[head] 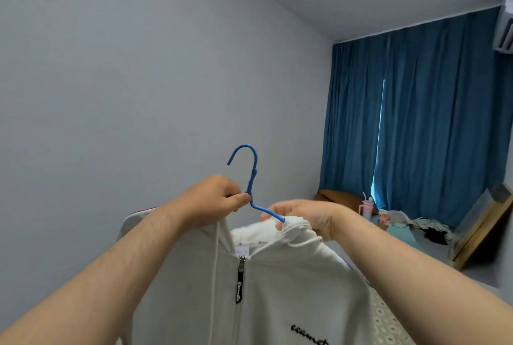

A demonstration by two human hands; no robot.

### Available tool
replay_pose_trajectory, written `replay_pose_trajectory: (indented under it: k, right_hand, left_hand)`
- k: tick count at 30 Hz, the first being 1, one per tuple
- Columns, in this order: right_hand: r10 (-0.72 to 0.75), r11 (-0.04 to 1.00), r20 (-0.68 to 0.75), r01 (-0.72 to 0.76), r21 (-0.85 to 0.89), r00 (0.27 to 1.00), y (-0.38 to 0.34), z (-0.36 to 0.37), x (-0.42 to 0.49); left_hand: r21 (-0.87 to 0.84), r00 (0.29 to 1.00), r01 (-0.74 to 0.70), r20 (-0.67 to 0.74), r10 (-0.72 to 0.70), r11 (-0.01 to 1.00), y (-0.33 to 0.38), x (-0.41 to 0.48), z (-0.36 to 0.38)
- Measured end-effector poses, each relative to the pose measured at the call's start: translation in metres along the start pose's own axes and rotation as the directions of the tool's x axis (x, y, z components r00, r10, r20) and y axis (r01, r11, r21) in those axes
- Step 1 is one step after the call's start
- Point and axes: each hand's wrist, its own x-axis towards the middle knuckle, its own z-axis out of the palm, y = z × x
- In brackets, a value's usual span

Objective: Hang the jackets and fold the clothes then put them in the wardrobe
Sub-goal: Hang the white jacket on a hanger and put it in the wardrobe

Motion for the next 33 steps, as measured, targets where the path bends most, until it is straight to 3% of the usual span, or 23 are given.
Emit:
replay_pose_trajectory:
  k: [2,4,8,10,13,17,22,25,29,33]
  right_hand:
    - [-0.093,0.989,-0.101,0.103,0.102,0.991,-0.007,-0.010,0.001]
    - [-0.195,0.973,-0.245,0.219,0.073,0.950,-0.018,-0.017,-0.002]
    - [-0.352,0.907,-0.356,0.409,0.099,0.866,-0.037,-0.021,-0.014]
    - [-0.384,0.888,-0.396,0.452,0.090,0.834,-0.038,-0.019,-0.017]
    - [-0.386,0.915,-0.441,0.397,-0.072,0.810,-0.032,-0.011,-0.020]
    - [-0.369,0.921,-0.412,0.267,-0.285,0.834,-0.017,-0.002,-0.014]
    - [-0.354,0.908,-0.287,0.254,-0.332,0.890,0.003,0.012,-0.004]
    - [-0.394,0.853,-0.251,0.251,-0.458,0.884,0.011,0.031,0.005]
    - [-0.440,0.883,-0.315,0.342,-0.322,0.841,0.009,0.064,0.024]
    - [-0.500,0.858,-0.265,0.432,-0.276,0.824,-0.009,0.100,0.039]
  left_hand:
    - [-0.008,0.999,0.028,0.027,-0.027,1.000,-0.004,-0.002,0.001]
    - [0.027,0.997,0.046,0.066,-0.048,0.999,-0.005,-0.004,0.002]
    - [0.179,0.998,0.016,0.058,-0.027,0.984,-0.005,-0.002,0.004]
    - [0.284,0.997,-0.050,-0.045,0.065,0.958,-0.004,0.001,0.006]
    - [0.196,0.984,-0.094,-0.132,0.121,0.976,0.000,0.003,0.012]
    - [0.142,0.999,0.012,0.031,-0.016,0.990,0.010,0.005,0.023]
    - [-0.071,0.991,0.131,0.051,-0.127,0.989,0.002,-0.012,0.033]
    - [-0.059,0.987,0.155,0.044,-0.153,0.986,-0.003,-0.029,0.029]
    - [-0.014,0.970,0.236,0.061,-0.235,0.972,-0.021,-0.058,0.010]
    - [-0.084,0.909,0.341,0.285,-0.305,0.936,-0.048,-0.101,-0.022]
